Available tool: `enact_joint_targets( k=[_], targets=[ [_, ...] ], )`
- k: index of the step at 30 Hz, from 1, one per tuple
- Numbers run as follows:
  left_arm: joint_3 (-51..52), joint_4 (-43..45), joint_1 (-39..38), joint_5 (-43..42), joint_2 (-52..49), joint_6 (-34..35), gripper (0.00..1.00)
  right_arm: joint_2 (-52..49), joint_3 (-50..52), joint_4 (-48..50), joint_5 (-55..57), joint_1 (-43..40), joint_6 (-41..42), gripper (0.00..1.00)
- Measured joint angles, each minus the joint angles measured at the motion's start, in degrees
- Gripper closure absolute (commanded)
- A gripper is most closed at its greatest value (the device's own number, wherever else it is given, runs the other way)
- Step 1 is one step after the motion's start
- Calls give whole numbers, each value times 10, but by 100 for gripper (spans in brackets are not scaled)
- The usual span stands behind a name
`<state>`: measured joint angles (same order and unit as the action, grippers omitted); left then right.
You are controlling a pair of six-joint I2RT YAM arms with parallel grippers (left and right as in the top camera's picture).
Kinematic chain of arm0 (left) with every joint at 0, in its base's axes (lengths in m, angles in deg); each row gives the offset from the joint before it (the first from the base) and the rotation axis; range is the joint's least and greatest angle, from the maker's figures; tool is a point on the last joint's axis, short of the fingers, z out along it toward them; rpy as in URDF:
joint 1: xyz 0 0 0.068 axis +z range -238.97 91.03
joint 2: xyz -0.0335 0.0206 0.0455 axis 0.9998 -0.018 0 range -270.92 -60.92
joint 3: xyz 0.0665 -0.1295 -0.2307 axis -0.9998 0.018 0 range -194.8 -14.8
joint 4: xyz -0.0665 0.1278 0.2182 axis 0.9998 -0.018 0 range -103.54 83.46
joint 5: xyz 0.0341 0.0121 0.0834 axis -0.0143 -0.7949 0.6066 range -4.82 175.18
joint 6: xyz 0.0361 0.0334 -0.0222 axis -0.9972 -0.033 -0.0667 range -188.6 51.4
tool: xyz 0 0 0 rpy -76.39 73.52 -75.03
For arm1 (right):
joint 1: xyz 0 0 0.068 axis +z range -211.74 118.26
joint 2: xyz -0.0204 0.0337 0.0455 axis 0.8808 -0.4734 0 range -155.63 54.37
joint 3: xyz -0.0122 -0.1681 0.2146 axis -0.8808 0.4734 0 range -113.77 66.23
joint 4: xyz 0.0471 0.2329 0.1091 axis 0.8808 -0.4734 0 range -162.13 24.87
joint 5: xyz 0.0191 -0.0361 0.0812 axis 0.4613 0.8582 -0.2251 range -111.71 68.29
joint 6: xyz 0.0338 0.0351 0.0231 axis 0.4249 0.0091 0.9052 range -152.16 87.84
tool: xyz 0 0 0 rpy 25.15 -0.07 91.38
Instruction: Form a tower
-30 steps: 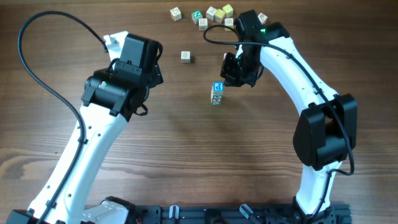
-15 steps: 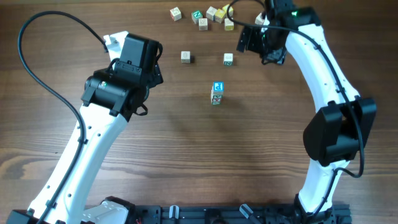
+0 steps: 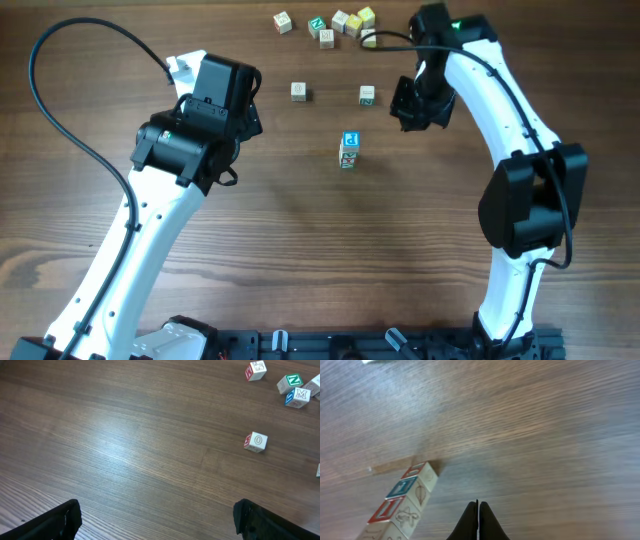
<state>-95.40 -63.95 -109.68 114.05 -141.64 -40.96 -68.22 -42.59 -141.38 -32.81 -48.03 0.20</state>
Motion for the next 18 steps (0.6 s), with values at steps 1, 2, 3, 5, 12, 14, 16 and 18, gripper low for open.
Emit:
enact_joint_targets(
  k=[1,2,3,5,12,14,16,18],
  targets=[
    [0,0,0,0,0,0,0,0,14,10,-13,1,0,96],
    [0,0,0,0,0,0,0,0,30,22,-33,2,2,96],
    [0,0,0,0,0,0,0,-1,41,28,-49,3,4,96],
    [0,0,0,0,0,0,0,-1,58,34,-92,5,4,96],
    [0,0,0,0,0,0,0,-1,64,55,-133,31,42,96],
    [0,0,0,0,0,0,0,-1,64,61,-134,32,61,96],
    [0,0,0,0,0,0,0,-1,64,65,-134,32,77,96],
    [0,0,0,0,0,0,0,-1,65,65,-134,32,84,96]
  ],
)
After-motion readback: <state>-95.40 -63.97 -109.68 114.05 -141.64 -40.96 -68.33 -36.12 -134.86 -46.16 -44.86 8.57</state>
